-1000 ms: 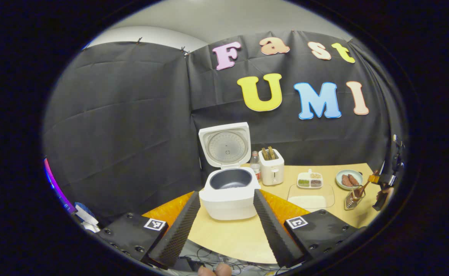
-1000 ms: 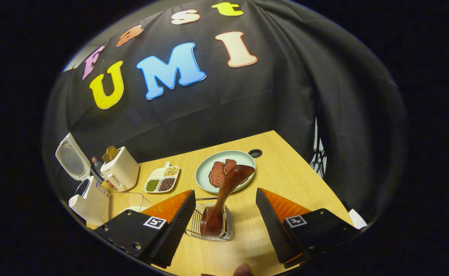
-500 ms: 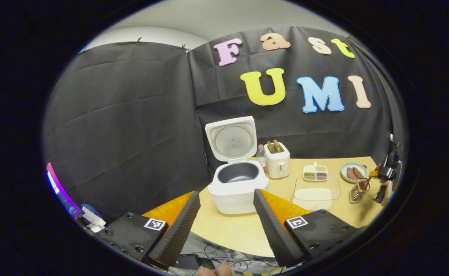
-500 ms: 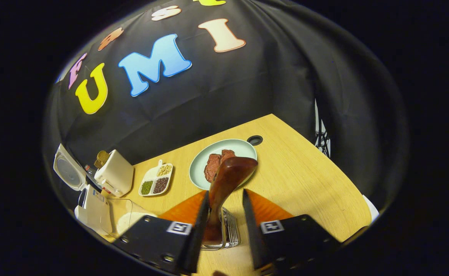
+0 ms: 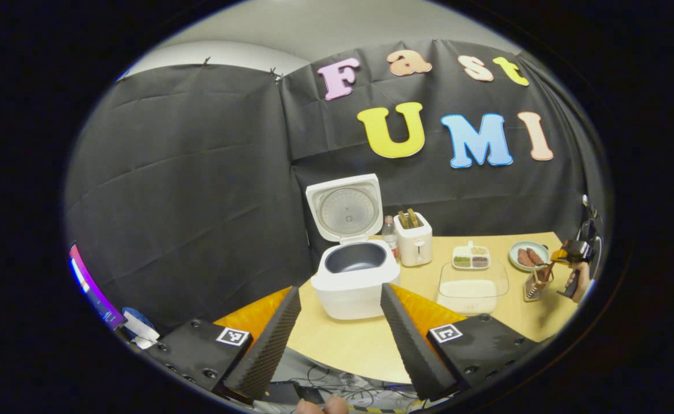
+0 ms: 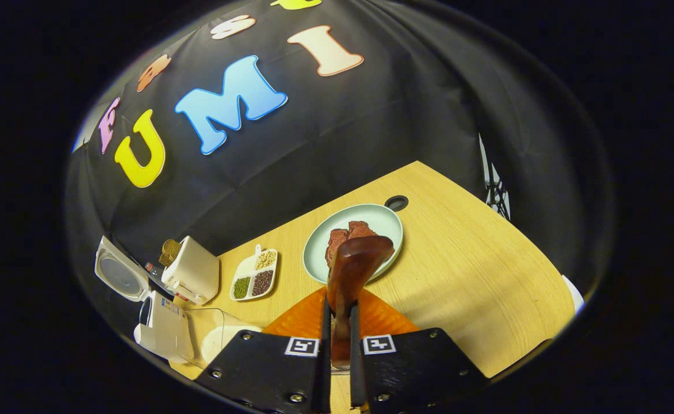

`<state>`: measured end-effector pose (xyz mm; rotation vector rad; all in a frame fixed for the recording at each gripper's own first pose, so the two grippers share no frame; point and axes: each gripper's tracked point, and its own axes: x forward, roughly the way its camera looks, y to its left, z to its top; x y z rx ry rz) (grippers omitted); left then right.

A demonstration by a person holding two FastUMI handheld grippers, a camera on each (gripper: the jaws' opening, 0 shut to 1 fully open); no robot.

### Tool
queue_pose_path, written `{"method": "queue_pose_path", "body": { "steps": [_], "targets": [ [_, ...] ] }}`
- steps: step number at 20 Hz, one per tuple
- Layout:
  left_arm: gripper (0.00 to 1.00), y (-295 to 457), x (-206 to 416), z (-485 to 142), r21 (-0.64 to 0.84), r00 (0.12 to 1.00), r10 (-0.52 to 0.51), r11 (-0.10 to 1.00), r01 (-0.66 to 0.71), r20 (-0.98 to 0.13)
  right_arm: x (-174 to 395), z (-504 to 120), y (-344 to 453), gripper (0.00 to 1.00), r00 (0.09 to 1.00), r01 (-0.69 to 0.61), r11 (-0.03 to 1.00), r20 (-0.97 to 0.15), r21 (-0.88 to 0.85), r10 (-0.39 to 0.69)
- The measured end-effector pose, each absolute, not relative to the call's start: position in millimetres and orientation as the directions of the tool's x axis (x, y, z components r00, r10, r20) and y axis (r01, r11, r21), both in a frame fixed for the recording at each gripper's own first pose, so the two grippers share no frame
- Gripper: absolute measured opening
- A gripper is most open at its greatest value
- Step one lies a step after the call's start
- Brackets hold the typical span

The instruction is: Close the left gripper, press the button to open the rice cooker; take a wooden spoon from the chopstick holder with the right hand, scoop a spoonful of rice and pour it into the rice cooker, then put the wooden spoon back into the chopstick holder.

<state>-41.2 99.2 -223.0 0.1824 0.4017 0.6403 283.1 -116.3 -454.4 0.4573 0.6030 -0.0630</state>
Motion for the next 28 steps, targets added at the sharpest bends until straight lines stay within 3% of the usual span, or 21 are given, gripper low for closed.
{"method": "queue_pose_path", "body": {
  "steps": [3,4,6,8,13,19,20,22,28],
  "targets": [
    [1.00,101,-45,-223,0.277,0.733,0.609,0.792,-0.544,-0.302,279,-438,-116,0.14,0.838,0.177,0.895,-0.539,0.410,0.081],
    [0.95,102,-46,-223,0.275,0.734,0.608,0.793,-0.543,-0.303,277,-432,-115,0.14,0.843,0.170,0.895,-0.531,0.412,0.084],
    [1.00,105,-48,-220,0.264,0.740,0.606,0.795,-0.546,-0.293,276,-420,-115,0.14,0.852,0.157,0.903,-0.518,0.400,0.081],
    [0.95,107,-52,-217,0.241,0.750,0.599,0.800,-0.549,-0.281,273,-404,-114,0.13,0.861,0.144,0.913,-0.504,0.382,0.075],
    [1.00,123,-59,-219,0.179,0.789,0.554,0.832,-0.525,-0.264,260,-354,-97,0.14,0.882,0.119,0.929,-0.466,0.351,0.063],
    [1.00,154,-75,-202,0.119,0.855,0.475,0.880,-0.460,-0.208,233,-304,-24,0.13,0.894,0.050,0.954,-0.440,0.295,0.089],
    [0.95,162,-81,-202,0.101,0.860,0.467,0.884,-0.456,-0.206,230,-300,-8,0.13,0.896,0.035,0.958,-0.434,0.285,0.096],
    [1.00,182,-87,-202,0.075,0.866,0.459,0.888,-0.453,-0.199,225,-294,22,0.13,0.898,0.001,0.967,-0.427,0.253,0.111],
    [0.98,228,-96,-191,0.064,0.839,0.513,0.858,-0.510,-0.183,235,-311,88,0.13,0.883,-0.059,0.978,-0.447,0.200,0.145]
  ]
}}
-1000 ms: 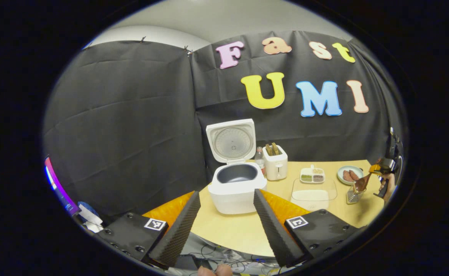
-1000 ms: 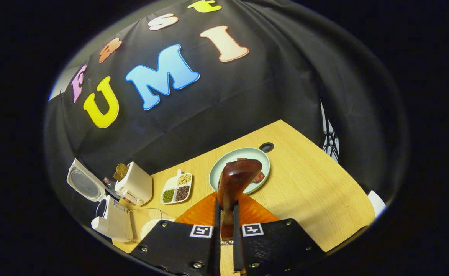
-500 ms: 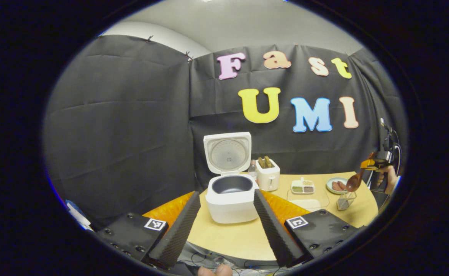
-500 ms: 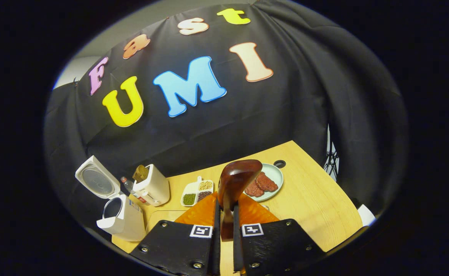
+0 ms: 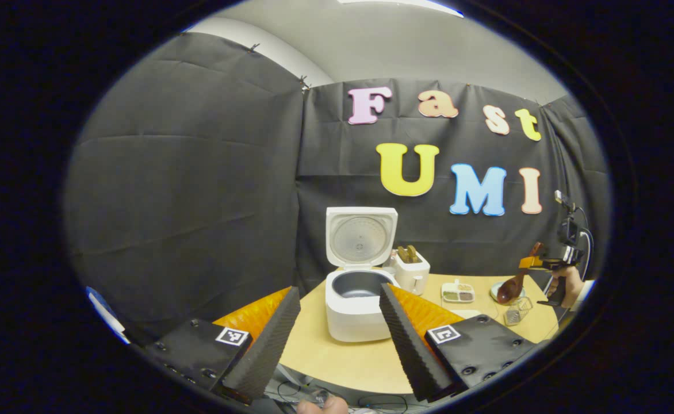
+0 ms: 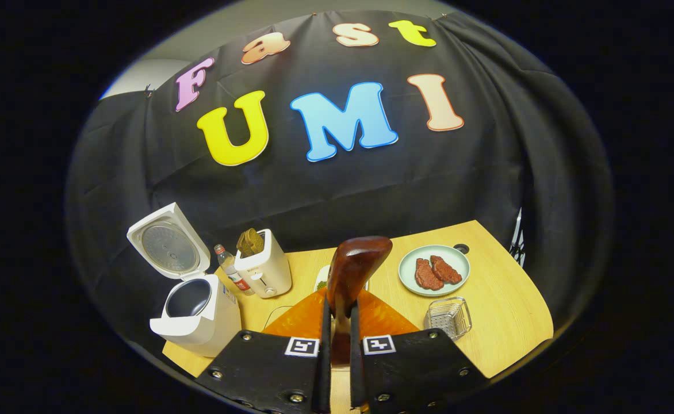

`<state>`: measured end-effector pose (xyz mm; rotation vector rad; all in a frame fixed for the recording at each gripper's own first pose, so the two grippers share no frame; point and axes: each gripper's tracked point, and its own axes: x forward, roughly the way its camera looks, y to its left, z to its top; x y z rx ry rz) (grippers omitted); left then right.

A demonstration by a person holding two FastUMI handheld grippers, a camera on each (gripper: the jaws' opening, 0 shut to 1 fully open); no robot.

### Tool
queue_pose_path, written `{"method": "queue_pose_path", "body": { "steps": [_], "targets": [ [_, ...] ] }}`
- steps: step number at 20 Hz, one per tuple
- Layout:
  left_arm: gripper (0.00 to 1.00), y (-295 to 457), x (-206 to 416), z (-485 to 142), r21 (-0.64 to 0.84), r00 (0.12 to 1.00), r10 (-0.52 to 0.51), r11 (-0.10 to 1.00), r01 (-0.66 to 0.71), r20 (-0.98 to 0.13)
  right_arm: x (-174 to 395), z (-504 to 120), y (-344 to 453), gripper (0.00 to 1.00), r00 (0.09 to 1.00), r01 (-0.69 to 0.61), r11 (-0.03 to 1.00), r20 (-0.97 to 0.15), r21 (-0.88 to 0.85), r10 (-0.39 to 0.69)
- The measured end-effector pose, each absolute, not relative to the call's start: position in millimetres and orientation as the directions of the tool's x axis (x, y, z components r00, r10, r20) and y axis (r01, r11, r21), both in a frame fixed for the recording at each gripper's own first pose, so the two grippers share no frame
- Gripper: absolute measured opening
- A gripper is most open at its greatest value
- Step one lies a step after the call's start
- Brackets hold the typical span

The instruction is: Close the left gripper, press the button to open the rice cooker; take a wooden spoon from the chopstick holder with the right hand, scoop a spoonful of rice and pour it into the rice cooker, then put the wooden spoon back into the chopstick holder.

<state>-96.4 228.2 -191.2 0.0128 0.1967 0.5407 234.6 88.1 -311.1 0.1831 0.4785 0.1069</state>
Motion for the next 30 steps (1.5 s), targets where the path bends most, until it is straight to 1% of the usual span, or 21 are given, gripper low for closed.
{"method": "queue_pose_path", "body": {
  "steps": [3,4,7,11,14,17,18,21,22,23,26,30],
  "targets": [
    [0.99,234,-98,-194,0.062,0.811,0.551,0.832,-0.551,-0.197,248,-341,110,0.13,0.862,-0.103,0.984,-0.480,0.144,0.161],
    [0.97,235,-98,-194,0.073,0.807,0.556,0.829,-0.554,-0.196,252,-355,115,0.14,0.852,-0.113,0.985,-0.497,0.130,0.163],
    [0.97,238,-91,-207,0.104,0.785,0.577,0.815,-0.569,-0.226,262,-386,128,0.14,0.821,-0.152,0.983,-0.541,0.103,0.184],
    [0.99,238,-87,-220,0.066,0.761,0.594,0.798,-0.600,-0.260,272,-414,134,0.14,0.792,-0.180,0.980,-0.578,0.090,0.198],
    [0.97,244,-90,-230,0.064,0.741,0.611,0.782,-0.620,-0.278,271,-432,139,0.14,0.769,-0.204,0.977,-0.607,0.068,0.203],
    [0.99,249,-94,-239,0.064,0.726,0.623,0.770,-0.635,-0.290,266,-449,147,0.14,0.746,-0.240,0.970,-0.631,0.040,0.211],
    [0.97,250,-96,-239,0.062,0.722,0.629,0.765,-0.641,-0.290,262,-453,151,0.14,0.736,-0.253,0.967,-0.640,0.040,0.219],
    [0.99,253,-102,-238,0.062,0.715,0.637,0.757,-0.650,-0.288,258,-456,162,0.14,0.727,-0.252,0.965,-0.643,0.075,0.240],
    [0.97,255,-103,-238,0.061,0.713,0.640,0.755,-0.653,-0.287,257,-456,166,0.14,0.720,-0.243,0.965,-0.648,0.100,0.249],
    [0.99,256,-105,-239,0.060,0.710,0.642,0.752,-0.656,-0.288,257,-456,169,0.14,0.716,-0.230,0.965,-0.650,0.125,0.255],
    [0.97,261,-108,-239,0.054,0.705,0.648,0.746,-0.664,-0.287,257,-458,181,0.14,0.698,-0.187,0.958,-0.658,0.216,0.284],
    [0.97,264,-112,-239,0.054,0.704,0.649,0.745,-0.665,-0.290,257,-458,194,0.14,0.686,-0.159,0.946,-0.658,0.282,0.311]
  ]
}}
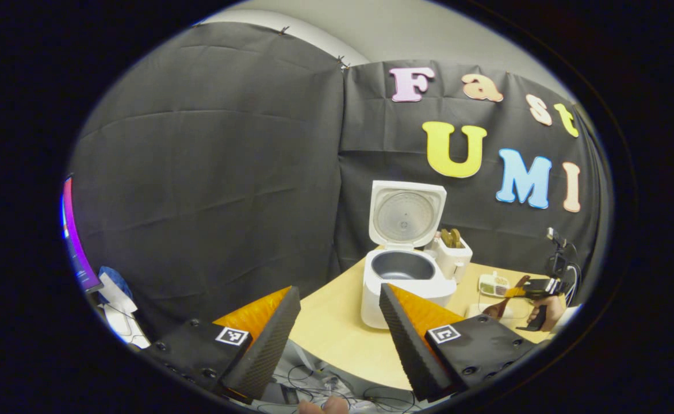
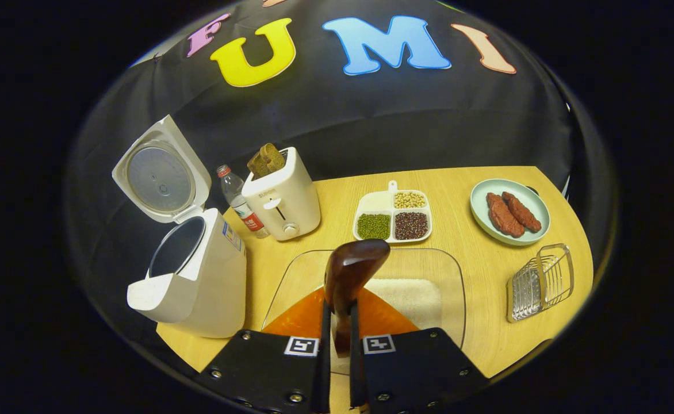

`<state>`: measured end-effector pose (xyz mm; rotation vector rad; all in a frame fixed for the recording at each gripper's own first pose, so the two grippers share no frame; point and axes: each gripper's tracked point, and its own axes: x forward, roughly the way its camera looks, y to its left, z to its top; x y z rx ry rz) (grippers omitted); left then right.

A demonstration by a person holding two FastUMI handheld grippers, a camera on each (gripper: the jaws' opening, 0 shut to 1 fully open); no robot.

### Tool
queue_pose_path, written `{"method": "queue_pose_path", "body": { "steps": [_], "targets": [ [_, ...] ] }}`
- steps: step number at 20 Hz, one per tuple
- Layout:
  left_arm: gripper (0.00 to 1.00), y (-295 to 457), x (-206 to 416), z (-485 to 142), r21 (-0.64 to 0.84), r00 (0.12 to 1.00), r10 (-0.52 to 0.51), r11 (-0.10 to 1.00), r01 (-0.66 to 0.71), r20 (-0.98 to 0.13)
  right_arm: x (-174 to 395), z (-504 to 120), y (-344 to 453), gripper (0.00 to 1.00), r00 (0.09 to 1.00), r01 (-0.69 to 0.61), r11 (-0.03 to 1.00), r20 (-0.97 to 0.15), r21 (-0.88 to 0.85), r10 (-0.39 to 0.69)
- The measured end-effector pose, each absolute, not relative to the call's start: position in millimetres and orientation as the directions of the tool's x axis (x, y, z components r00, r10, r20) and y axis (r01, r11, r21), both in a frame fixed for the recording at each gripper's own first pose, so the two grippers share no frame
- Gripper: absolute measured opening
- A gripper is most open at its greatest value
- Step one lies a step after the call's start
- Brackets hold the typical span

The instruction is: Close the left gripper, press the button to open the rice cooker; take a wooden spoon from the chopstick holder with the right hand, scoop a spoonful of rice and pour it into the rice cooker, then put the wooden spoon back into the chopstick holder.

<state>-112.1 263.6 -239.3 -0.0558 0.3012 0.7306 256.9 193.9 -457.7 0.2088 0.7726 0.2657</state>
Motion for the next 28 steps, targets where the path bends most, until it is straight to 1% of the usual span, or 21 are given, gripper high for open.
{"method": "queue_pose_path", "body": {
  "steps": [4,7,8,13,14,19,23,25,28],
  "targets": [
    [0.97,266,-115,-237,0.062,0.707,0.647,0.749,-0.660,-0.286,258,-456,203,0.14,0.674,-0.104,0.927,-0.660,0.359,0.331],
    [0.97,270,-118,-233,0.066,0.707,0.650,0.747,-0.661,-0.280,261,-451,198,0.14,0.688,-0.085,0.925,-0.650,0.369,0.322],
    [0.99,271,-119,-231,0.065,0.707,0.650,0.747,-0.661,-0.279,262,-449,196,0.14,0.691,-0.072,0.920,-0.646,0.385,0.324],
    [0.97,274,-120,-230,0.057,0.714,0.644,0.752,-0.656,-0.276,273,-427,175,0.14,0.727,-0.009,0.896,-0.612,0.444,0.311],
    [0.99,273,-119,-228,0.057,0.718,0.640,0.756,-0.652,-0.273,274,-422,172,0.14,0.734,0.000,0.888,-0.603,0.460,0.313],
    [0.99,268,-114,-220,0.056,0.744,0.617,0.778,-0.626,-0.258,279,-387,161,0.13,0.775,0.056,0.815,-0.540,0.576,0.328],
    [0.99,267,-114,-216,0.054,0.761,0.599,0.793,-0.606,-0.250,277,-362,161,0.13,0.801,0.061,0.773,-0.493,0.632,0.340],
    [0.99,267,-118,-213,0.051,0.766,0.593,0.798,-0.601,-0.249,274,-347,167,0.14,0.810,0.063,0.745,-0.470,0.664,0.350],
    [0.99,268,-118,-214,0.049,0.773,0.586,0.803,-0.594,-0.243,267,-322,188,0.13,0.818,0.063,0.674,-0.425,0.736,0.388]
  ]
}}
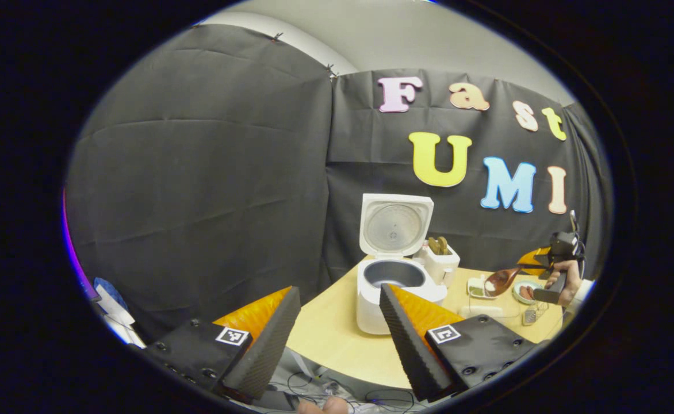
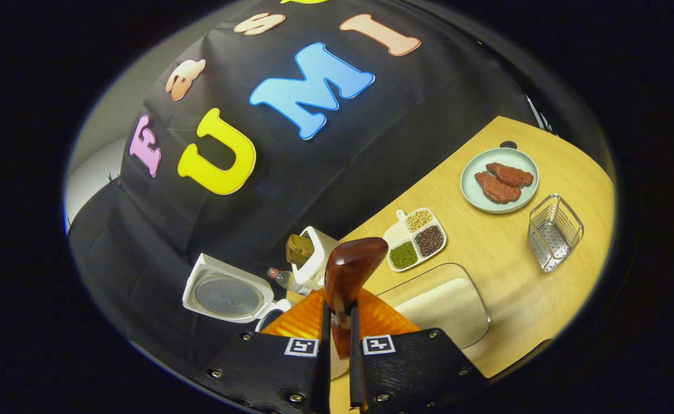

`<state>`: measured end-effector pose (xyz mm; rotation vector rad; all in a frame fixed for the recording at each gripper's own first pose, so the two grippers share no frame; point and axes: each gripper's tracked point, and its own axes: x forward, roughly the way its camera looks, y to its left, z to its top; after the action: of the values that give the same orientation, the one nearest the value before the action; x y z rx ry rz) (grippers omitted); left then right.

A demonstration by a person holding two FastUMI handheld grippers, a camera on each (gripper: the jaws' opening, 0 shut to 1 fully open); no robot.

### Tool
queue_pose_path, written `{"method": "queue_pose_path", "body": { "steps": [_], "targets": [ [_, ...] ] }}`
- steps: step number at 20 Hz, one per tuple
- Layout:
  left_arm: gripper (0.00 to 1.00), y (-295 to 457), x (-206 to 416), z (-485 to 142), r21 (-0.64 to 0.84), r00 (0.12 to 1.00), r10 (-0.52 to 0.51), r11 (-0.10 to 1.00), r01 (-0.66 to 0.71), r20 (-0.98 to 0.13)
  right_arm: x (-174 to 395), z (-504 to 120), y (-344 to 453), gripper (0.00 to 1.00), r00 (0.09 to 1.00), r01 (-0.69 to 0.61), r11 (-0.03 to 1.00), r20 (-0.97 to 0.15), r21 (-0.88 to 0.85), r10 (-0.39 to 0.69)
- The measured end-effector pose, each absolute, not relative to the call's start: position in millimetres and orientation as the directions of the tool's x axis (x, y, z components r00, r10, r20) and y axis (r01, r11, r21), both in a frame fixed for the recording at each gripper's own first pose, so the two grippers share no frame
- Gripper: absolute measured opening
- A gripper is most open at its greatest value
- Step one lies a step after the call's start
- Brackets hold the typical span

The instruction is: Close the left gripper, press the button to open the rice cooker; take a wooden spoon from the chopstick holder with the right hand, scoop a spoonful of rice and pour it into the rice cooker, then put the wooden spoon back into the chopstick holder.

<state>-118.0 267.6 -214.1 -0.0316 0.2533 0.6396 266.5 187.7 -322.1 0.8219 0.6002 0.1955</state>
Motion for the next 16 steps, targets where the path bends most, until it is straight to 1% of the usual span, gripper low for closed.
{"method": "queue_pose_path", "body": {
  "steps": [2,6,8,13,16],
  "targets": [
    [0.99,269,-121,-213,0.042,0.777,0.581,0.806,-0.590,-0.240,262,-306,202,0.14,0.826,0.051,0.653,-0.399,0.756,0.397],
    [0.99,279,-139,-204,0.032,0.783,0.579,0.808,-0.588,-0.227,249,-268,239,0.14,0.850,-0.012,0.652,-0.335,0.758,0.406],
    [0.98,289,-148,-195,0.025,0.790,0.572,0.813,-0.582,-0.218,240,-251,254,0.14,0.866,-0.043,0.656,-0.299,0.753,0.400],
    [0.99,304,-154,-194,0.018,0.812,0.545,0.832,-0.554,-0.207,213,-209,269,0.14,0.894,-0.120,0.692,-0.225,0.712,0.387],
    [0.98,311,-157,-198,0.020,0.814,0.540,0.835,-0.549,-0.216,208,-196,288,0.13,0.893,-0.148,0.676,-0.197,0.722,0.406]
  ]
}}
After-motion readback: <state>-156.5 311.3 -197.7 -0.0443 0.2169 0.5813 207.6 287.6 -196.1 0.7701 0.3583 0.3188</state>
